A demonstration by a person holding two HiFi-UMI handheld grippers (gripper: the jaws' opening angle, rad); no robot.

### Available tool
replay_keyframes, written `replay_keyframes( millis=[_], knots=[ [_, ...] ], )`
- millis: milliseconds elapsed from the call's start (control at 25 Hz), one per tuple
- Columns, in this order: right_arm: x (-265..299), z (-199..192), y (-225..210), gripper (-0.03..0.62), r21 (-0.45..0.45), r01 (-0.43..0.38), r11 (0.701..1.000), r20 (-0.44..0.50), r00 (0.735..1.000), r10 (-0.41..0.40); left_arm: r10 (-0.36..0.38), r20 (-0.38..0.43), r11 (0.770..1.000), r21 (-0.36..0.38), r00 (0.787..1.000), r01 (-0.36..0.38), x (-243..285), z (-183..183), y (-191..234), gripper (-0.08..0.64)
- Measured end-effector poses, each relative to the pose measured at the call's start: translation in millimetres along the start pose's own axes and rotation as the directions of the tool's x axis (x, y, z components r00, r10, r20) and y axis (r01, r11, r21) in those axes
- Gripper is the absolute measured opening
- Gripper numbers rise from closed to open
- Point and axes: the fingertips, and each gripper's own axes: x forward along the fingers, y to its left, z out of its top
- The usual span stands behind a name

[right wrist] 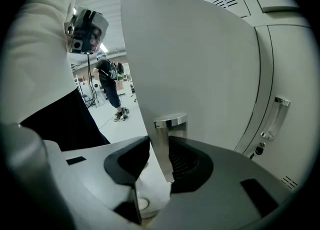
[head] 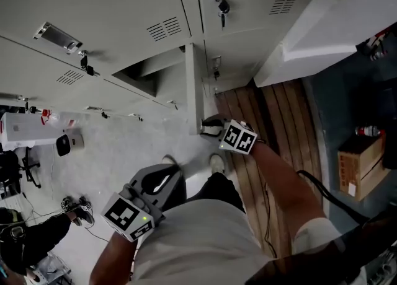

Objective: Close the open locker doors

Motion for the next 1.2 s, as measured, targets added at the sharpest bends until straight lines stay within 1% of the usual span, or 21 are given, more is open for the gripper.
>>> replay_keyframes(
  millis=[200,360,520,800,960,1200],
  knots=[
    [22.8,15.2,1.6,0.114,-0.003,0.006,1.0,-0.005,1.0,-0.006,0.006,0.01,1.0,-0.013,1.0,-0.005,-19.8,-4.1,16.4,0.031],
    [42.3,27.3,1.4,0.11,-0.031,-0.006,0.999,-0.029,1.0,0.005,0.003,0.009,1.0,-0.018,1.0,-0.003,-36.0,-8.7,31.1,0.031],
    [61.6,41.7,-3.7,0.101,-0.045,0.004,0.999,-0.049,0.999,-0.006,0.005,0.022,1.0,-0.025,1.0,-0.004,-49.5,-8.7,45.6,0.031],
    [91.4,64.7,-21.7,0.064,-0.01,0.073,0.997,-0.045,0.996,-0.073,0.001,0.052,1.0,-0.031,0.999,0.001,-72.4,-7.2,74.1,0.031],
    [106.8,75.6,-32.2,0.054,-0.002,0.11,0.994,-0.055,0.992,-0.11,0.003,0.059,0.999,-0.048,0.998,0.0,-86.2,-9.3,92.8,0.031],
    [127.8,93.2,-48.5,0.048,0.03,0.185,0.982,-0.067,0.981,-0.183,-0.012,0.066,0.999,-0.041,0.998,0.015,-105.5,-9.0,120.7,0.031]
  ],
)
